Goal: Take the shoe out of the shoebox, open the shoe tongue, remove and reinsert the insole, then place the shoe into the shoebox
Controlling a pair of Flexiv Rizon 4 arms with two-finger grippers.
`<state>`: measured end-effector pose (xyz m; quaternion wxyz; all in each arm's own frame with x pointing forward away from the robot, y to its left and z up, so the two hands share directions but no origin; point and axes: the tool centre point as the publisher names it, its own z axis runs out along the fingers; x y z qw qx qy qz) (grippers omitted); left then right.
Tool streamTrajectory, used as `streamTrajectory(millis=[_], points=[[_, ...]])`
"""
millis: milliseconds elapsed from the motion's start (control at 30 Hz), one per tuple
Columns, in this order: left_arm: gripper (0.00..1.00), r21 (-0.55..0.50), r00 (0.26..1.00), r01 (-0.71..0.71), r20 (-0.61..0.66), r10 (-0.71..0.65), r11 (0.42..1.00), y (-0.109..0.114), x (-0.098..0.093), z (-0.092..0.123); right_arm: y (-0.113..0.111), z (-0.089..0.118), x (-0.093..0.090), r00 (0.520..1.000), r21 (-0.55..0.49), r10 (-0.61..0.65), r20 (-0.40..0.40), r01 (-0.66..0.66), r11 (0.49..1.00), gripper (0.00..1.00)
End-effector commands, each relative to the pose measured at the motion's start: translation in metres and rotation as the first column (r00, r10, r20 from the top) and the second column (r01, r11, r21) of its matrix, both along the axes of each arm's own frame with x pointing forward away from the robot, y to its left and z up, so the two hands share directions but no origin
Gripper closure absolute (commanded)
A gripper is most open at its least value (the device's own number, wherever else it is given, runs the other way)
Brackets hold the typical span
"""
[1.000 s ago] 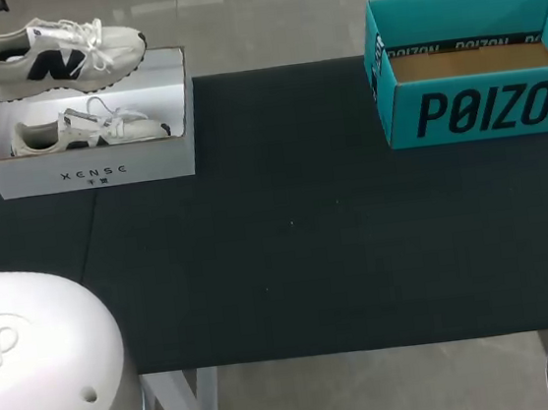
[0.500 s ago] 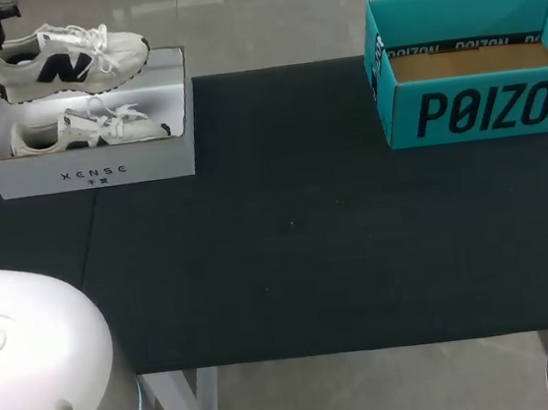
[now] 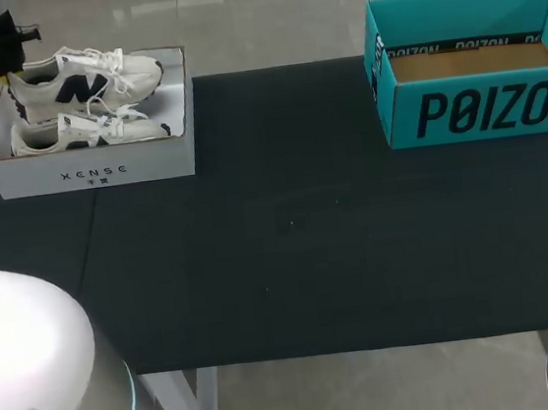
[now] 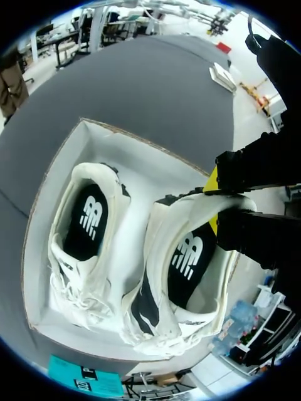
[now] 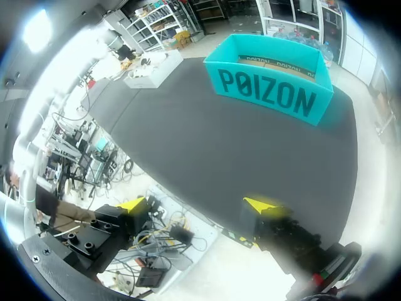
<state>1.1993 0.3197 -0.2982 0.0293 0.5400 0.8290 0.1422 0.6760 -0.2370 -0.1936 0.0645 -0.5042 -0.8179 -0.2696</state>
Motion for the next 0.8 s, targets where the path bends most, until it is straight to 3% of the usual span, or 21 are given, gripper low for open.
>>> streamTrajectory(millis=[33,433,767,800], points=[[1.00,-0.003,1.000,0.007,-0.013,-0.008,1.000,-0.002,0.011,-0.022,0.000,0.000,-0.001,1.000,-0.003,-0.002,0.001,0.002,1.000,0.00],[1.00,0.001,1.000,0.004,-0.026,-0.004,1.000,-0.006,0.015,-0.055,0.000,0.000,-0.001,1.000,-0.003,-0.002,0.001,0.002,1.000,0.00],[1.00,0.022,1.000,-0.005,-0.015,0.006,1.000,-0.009,0.010,-0.063,0.000,0.000,-0.001,1.000,-0.003,-0.002,0.001,0.002,1.000,0.00],[0.65,0.022,1.000,-0.005,-0.015,0.005,1.000,-0.010,0.009,-0.063,0.000,0.000,-0.001,1.000,-0.003,-0.002,0.001,0.002,1.000,0.00]])
